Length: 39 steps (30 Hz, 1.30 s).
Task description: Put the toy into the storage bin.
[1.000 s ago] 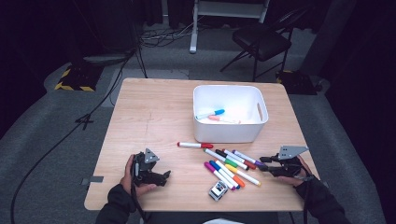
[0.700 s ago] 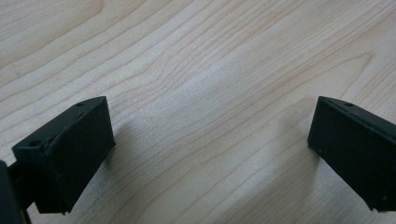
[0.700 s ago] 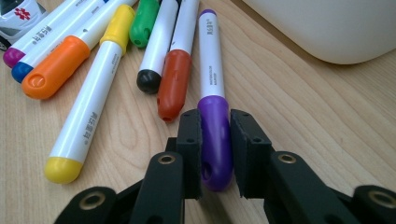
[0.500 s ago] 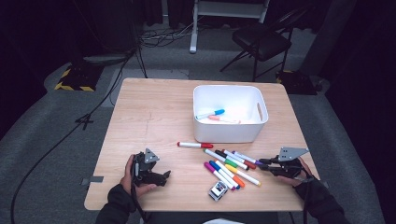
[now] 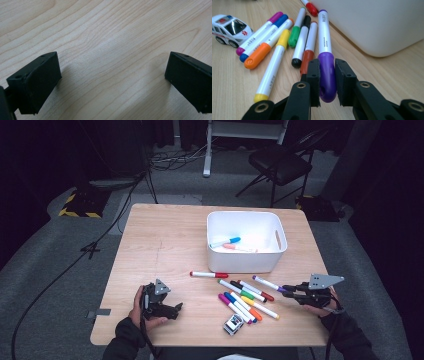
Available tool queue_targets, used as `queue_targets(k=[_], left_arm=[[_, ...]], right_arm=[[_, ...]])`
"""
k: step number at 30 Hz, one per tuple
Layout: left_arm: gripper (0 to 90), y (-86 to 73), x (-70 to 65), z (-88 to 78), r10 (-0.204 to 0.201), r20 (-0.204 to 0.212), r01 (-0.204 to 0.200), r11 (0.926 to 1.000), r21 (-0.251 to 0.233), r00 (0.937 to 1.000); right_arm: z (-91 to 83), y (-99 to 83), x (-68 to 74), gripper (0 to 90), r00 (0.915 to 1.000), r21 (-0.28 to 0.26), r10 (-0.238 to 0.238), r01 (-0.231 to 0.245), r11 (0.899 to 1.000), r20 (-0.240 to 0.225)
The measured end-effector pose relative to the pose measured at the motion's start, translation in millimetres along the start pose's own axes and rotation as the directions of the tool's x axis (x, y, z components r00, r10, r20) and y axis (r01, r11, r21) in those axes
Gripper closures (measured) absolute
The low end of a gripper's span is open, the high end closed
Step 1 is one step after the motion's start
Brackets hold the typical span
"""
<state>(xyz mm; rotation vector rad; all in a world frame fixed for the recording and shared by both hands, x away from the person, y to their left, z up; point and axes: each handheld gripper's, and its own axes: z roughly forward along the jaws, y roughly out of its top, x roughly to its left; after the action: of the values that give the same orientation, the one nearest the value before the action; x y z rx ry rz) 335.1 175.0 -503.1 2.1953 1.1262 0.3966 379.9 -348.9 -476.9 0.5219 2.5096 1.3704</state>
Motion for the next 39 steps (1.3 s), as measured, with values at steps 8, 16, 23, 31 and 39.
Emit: queue_targets(k=[8,16,23,31,39], left_arm=[[0.6,0.1,0.1,-0.1,0.002,-0.003,-0.002,1.0000,0.000,1.0000],[0.6,0.1,0.2,-0.3,0.003,-0.005,-0.003,1.0000,0.000,1.0000],[0.6,0.1,0.3,-0.2,0.004,-0.006,-0.004,1.0000,0.000,1.0000],[0.5,0.1,0.2,-0.3,0.003,-0.006,-0.003,1.0000,0.000,1.0000],[0.5,0.0,0.2,-0.2,0.003,-0.007,-0.003,1.0000,-0.002,1.0000]], right_arm=[[-13.0,23.2,-0.6,75.4,0.9985,-0.031,-0.050,0.049,0.998,-0.021],[-19.1,55.2,-2.7,75.4,0.9920,-0.061,-0.121,0.119,0.991,-0.034],[-21.0,80.0,-3.0,75.4,0.9861,-0.086,-0.161,0.156,0.984,-0.042],[-27.0,107.2,-8.9,75.3,0.9792,-0.106,-0.203,0.200,0.974,-0.013],[-32.1,130.7,-20.2,75.4,0.9759,-0.109,-0.218,0.218,0.970,0.019]])
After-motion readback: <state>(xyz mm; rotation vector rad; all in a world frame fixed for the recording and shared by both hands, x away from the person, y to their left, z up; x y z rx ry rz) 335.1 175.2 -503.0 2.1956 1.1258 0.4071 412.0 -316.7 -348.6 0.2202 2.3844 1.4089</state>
